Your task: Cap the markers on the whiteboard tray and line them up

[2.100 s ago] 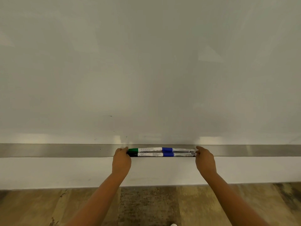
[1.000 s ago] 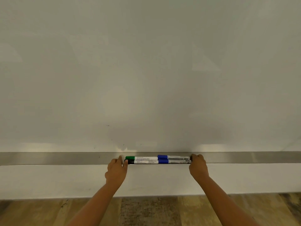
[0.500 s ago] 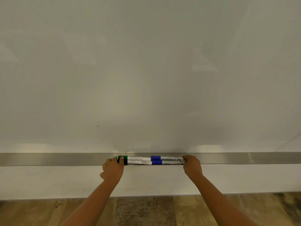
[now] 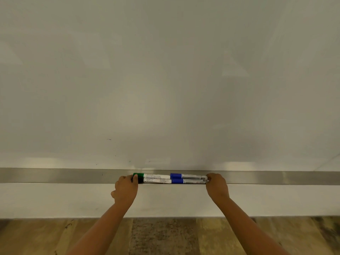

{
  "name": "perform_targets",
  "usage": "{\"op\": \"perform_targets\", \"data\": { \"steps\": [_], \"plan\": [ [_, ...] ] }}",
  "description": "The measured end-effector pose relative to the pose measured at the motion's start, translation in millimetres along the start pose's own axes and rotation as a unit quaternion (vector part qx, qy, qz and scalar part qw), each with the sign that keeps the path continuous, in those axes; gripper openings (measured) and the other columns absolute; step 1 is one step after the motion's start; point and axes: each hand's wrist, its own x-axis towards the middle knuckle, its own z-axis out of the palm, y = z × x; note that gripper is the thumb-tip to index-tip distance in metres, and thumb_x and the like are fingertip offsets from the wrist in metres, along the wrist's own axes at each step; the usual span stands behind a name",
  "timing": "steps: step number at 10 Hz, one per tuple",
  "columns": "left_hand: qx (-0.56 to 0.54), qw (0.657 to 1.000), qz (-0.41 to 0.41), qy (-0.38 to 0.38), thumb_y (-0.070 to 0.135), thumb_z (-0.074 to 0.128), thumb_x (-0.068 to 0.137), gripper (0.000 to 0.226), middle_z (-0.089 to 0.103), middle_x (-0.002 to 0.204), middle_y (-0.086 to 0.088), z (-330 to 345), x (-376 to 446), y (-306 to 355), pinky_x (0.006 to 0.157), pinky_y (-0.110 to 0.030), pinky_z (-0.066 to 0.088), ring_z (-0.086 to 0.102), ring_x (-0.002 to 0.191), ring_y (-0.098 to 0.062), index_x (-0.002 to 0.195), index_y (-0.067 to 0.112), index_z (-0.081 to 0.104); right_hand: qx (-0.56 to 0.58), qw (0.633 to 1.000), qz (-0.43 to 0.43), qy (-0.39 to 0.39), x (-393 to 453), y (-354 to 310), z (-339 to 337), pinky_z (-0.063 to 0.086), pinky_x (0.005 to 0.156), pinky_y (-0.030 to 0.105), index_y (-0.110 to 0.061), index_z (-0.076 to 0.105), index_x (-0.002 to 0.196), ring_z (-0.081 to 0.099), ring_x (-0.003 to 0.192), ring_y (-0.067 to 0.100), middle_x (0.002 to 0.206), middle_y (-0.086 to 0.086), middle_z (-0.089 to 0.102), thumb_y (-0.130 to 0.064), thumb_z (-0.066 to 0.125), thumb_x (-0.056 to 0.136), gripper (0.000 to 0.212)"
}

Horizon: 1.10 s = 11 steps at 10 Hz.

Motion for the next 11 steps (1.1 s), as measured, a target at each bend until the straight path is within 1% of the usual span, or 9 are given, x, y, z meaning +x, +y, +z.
{"op": "perform_targets", "data": {
  "steps": [1,2,3,4,5,7,9,10,11],
  "plan": [
    [0.037,0.998,0.022,0.039,0.033,0.036,0.093,0.037,0.058,0.102,-0.015,0.1,-4.5,-1.5,0.084,-0.046,0.041,0.055,0.094,-0.033,0.11,0.009,0.058,-0.085,0.996,-0.013,0.012,0.3,3.3,2.6,0.038,0.104,0.038,-0.007,0.062,0.1,0.058,0.1,0.027,0.105,0.014,0.064,0.001,0.04,0.088,0.026],
    [0.077,0.987,0.107,0.097,0.033,0.046,0.09,0.041,0.056,0.119,-0.015,-0.3,-4.2,-5.0,0.09,-0.049,0.041,0.053,0.107,-0.032,0.122,0.009,0.051,-0.184,0.98,-0.068,0.031,1.3,3.6,0.2,0.018,0.115,0.043,-0.012,0.053,0.117,0.052,0.113,0.023,0.118,0.009,0.057,-0.004,0.044,0.088,0.031],
    [0.099,0.961,0.249,0.067,0.034,0.046,0.09,0.047,0.048,0.136,-0.01,4.5,-1.4,-4.2,0.106,-0.048,0.032,0.046,0.124,-0.027,0.131,0.011,0.043,-0.205,0.968,-0.142,0.002,2.3,-3.7,2.0,0.011,0.118,0.042,-0.014,0.044,0.128,0.048,0.12,0.023,0.13,0.009,0.051,-0.004,0.047,0.089,0.041],
    [0.143,0.932,0.334,0.002,0.039,0.039,0.092,0.054,0.035,0.147,-0.006,14.7,-5.0,1.0,0.114,-0.044,0.021,0.032,0.135,-0.021,0.14,0.016,0.029,-0.198,0.96,-0.196,-0.036,-1.2,-13.2,8.8,0.01,0.119,0.039,-0.014,0.041,0.131,0.045,0.122,0.024,0.134,0.009,0.048,-0.001,0.045,0.089,0.044],
    [0.195,0.918,0.345,-0.033,0.046,0.032,0.092,0.058,0.027,0.151,-0.004,23.2,-8.5,0.3,0.117,-0.041,0.016,0.022,0.14,-0.019,0.142,0.019,0.02,-0.201,0.953,-0.215,-0.066,-7.0,-15.7,15.9,0.021,0.116,0.037,-0.014,0.038,0.133,0.04,0.125,0.026,0.136,0.01,0.046,0.0,0.044,0.089,0.047],
    [0.218,0.913,0.342,-0.051,0.048,0.029,0.092,0.061,0.021,0.154,-0.004,25.0,-8.2,-5.5,0.118,-0.041,0.009,0.013,0.143,-0.021,0.144,0.018,0.015,-0.166,0.965,-0.19,-0.07,-11.5,-14.9,16.3,0.019,0.117,0.039,-0.019,0.031,0.138,0.031,0.135,0.027,0.143,0.007,0.04,0.0,0.041,0.09,0.052],
    [0.178,0.926,0.332,-0.01,0.07,-0.03,0.06,0.106,0.013,0.156,-0.006,23.4,-17.8,-14.5,0.117,-0.038,0.005,0.01,0.144,-0.023,0.144,0.015,0.005,-0.121,0.974,-0.185,-0.058,-19.1,-6.4,1.4,0.019,0.115,0.034,-0.022,0.016,0.144,0.014,0.143,0.024,0.155,0.004,0.019,-0.012,0.04,0.095,0.055],
    [0.209,0.917,0.341,0.019,0.063,-0.026,0.072,0.098,0.029,0.151,-0.008,14.0,-29.2,-15.1,0.116,-0.034,-0.009,0.028,0.138,-0.026,0.141,0.01,0.019,-0.069,0.981,-0.176,-0.045,-30.4,-0.1,-16.1,0.025,0.114,0.035,-0.025,0.021,0.142,0.016,0.143,0.024,0.155,0.003,0.02,-0.017,0.043,0.095,0.053],
    [0.236,0.907,0.349,0.024,0.049,-0.006,0.091,0.074,0.056,0.132,-0.007,5.3,-39.7,-7.2,0.112,-0.028,-0.019,0.04,0.132,-0.022,0.133,0.008,0.039,-0.017,0.983,-0.185,-0.001,-39.0,3.1,-40.8,0.026,0.113,0.035,-0.028,0.024,0.141,0.015,0.143,0.023,0.154,0.001,0.021,-0.021,0.045,0.095,0.051]
  ]
}}
